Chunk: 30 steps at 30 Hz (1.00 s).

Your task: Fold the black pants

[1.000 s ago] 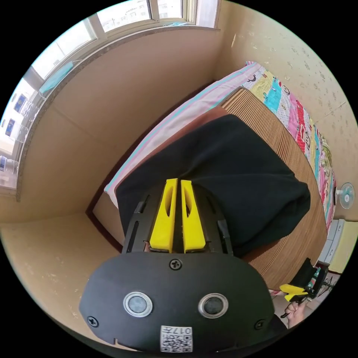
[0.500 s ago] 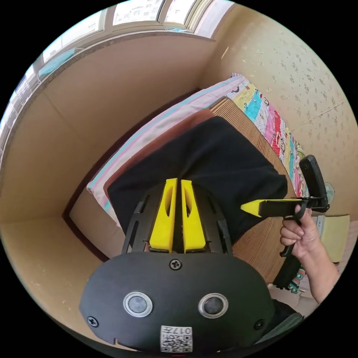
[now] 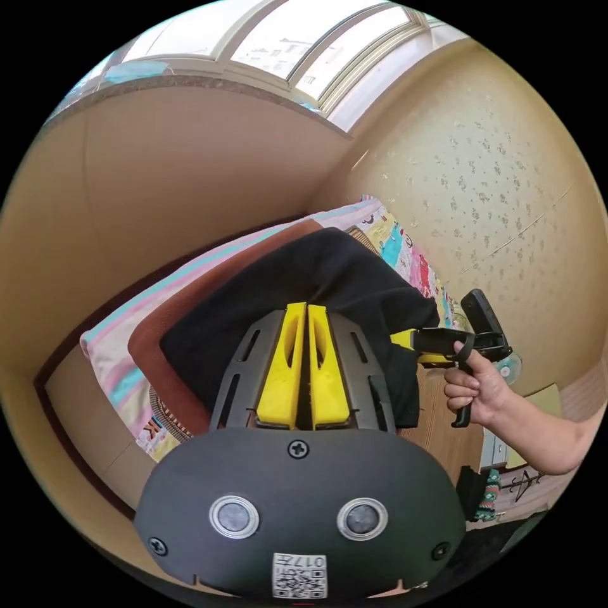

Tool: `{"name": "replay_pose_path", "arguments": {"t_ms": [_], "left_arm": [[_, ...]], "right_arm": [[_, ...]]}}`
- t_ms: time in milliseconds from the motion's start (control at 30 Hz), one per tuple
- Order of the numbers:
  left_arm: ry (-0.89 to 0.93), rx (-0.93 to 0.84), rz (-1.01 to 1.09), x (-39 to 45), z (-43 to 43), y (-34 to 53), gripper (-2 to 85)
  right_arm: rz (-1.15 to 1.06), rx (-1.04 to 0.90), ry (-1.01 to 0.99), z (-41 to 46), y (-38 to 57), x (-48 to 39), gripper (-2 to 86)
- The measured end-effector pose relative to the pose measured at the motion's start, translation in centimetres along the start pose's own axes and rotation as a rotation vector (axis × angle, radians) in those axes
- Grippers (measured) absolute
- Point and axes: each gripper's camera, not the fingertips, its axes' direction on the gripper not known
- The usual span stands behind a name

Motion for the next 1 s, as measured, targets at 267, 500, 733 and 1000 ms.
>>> {"name": "replay_pose_path", "arguments": {"t_ms": [267,500,733,1000], "left_arm": [[0.230,-0.055,-0.078,-5.0,-3.0,-2.5,-0.5],[0.341,-0.096,-0.091,-7.7,-4.6,-4.5,-0.5],[0.481,-0.252,-0.091,-8.4,-5.5,-7.2,1.4],[0.491,-0.245,-0.026,-7.3,-7.3,-9.1,11.9]], "right_arm": [[-0.106,0.400,0.400,-3.7,9.4,-9.1,12.3],[-0.432,0.261,0.572,6.9,6.2,-13.6,13.0],[-0.488,0.095,0.934,17.2,6.9,-12.9,14.5],[-0.445,0.080,0.851,18.0,7.7,-11.7,14.5]]}}
